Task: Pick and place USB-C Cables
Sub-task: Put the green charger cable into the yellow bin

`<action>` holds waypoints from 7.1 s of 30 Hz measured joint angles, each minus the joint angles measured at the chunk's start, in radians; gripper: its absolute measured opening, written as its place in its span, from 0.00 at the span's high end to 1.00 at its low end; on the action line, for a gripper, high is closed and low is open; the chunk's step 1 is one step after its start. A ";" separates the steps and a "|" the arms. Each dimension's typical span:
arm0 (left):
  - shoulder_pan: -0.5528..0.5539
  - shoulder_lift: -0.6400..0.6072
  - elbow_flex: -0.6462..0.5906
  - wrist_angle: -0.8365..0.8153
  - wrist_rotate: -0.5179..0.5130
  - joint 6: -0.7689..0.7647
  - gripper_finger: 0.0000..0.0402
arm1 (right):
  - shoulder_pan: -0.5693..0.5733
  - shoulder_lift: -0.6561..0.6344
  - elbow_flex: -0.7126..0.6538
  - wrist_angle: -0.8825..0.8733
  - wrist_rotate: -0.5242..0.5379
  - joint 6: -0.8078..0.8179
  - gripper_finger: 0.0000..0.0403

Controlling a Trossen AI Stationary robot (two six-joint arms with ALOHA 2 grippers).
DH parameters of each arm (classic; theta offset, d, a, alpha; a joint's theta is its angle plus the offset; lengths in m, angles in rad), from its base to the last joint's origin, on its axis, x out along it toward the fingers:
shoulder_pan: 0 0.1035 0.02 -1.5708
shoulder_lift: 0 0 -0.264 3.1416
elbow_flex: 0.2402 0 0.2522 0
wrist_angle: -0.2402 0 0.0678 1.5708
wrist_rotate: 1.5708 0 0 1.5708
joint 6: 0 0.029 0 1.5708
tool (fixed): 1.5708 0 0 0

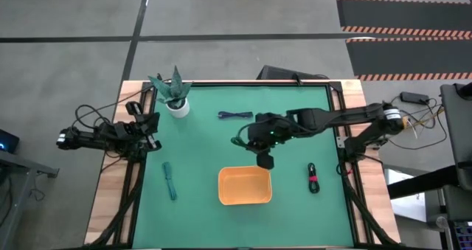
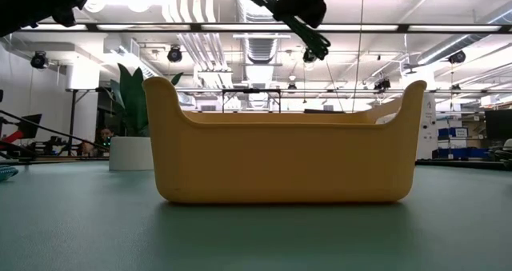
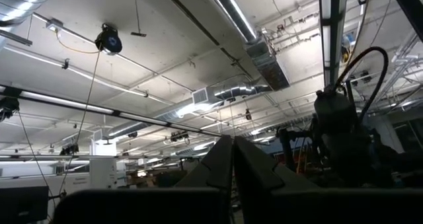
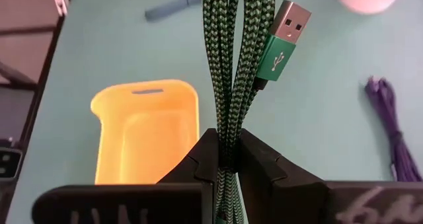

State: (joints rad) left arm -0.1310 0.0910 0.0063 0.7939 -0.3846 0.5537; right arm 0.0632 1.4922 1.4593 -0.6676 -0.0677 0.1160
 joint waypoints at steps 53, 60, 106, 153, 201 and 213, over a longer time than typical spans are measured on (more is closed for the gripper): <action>0.000 0.001 0.000 -0.026 -0.002 -0.001 1.00 | 0.221 0.670 0.812 -0.789 0.043 0.157 0.93; 0.000 0.001 0.000 -0.026 -0.002 -0.001 1.00 | 0.220 0.678 0.812 -0.793 0.046 0.154 0.93; 0.000 0.007 0.000 -0.026 -0.002 0.000 1.00 | 0.209 0.754 0.810 -0.717 0.095 -0.016 0.93; 0.000 0.007 0.000 -0.026 -0.006 0.000 1.00 | 0.190 0.752 0.664 -0.578 0.042 0.031 0.93; 0.000 0.007 0.000 -0.026 -0.005 0.000 1.00 | 0.163 0.752 0.614 -0.562 0.012 0.048 0.93; 0.000 0.007 0.000 -0.027 -0.005 0.000 1.00 | 0.156 0.752 0.613 -0.561 0.014 0.051 0.93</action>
State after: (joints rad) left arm -0.1310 0.0978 0.0059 0.7673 -0.3899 0.5533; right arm 0.2195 2.2444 2.0720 -1.2291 -0.0532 0.1671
